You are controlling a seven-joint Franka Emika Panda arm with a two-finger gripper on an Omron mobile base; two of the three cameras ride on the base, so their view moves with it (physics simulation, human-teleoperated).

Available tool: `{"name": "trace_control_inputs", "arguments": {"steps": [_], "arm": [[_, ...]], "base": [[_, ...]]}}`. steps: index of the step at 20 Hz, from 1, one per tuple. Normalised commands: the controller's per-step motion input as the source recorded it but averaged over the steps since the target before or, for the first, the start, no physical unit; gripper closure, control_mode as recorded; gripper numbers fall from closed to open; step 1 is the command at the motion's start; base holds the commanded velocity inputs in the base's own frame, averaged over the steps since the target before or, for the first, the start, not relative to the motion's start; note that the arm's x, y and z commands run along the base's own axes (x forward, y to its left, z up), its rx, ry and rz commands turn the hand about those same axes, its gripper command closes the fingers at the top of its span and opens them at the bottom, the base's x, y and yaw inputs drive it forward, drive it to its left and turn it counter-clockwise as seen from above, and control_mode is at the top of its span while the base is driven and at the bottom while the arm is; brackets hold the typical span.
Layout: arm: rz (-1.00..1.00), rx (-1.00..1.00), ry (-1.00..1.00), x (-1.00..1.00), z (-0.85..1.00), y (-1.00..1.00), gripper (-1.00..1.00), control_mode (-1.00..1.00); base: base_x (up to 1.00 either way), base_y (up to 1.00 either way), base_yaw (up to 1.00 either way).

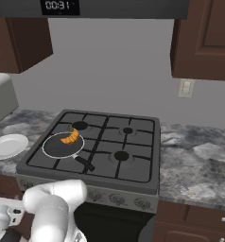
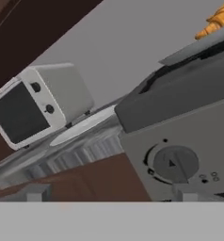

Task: Pick the croissant and place it on the pan. Then turn on the stove to warm the croissant.

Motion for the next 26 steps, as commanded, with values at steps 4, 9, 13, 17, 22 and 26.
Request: {"name": "trace_control_inputs", "arguments": {"steps": [4,9,13,17,22,26], "arm": [[-0.34,-0.08,-0.02,0.53,-0.27,0.00,-1.00,-1.00],[-0.34,-0.18,-0.10,0.57,-0.25,0.00,-1.00,-1.00],[-0.12,-0.03,-0.02,0.09,-0.05,0.00,-1.00,-1.00],[0.00,0.00,0.00,0.00,0.00,0.00,-1.00,-1.00],[0.00,0.00,0.00,-0.01,-0.17,-0.06,-1.00,-1.00],[0.00,-0.01,0.00,0.00,-0.26,-0.18,-1.00,-1.00]], "base": [[0.00,0.00,0.00],[0.00,0.00,0.00],[0.00,0.00,0.00],[0.00,0.00,0.00],[0.00,0.00,0.00],[0.00,0.00,0.00]]}}
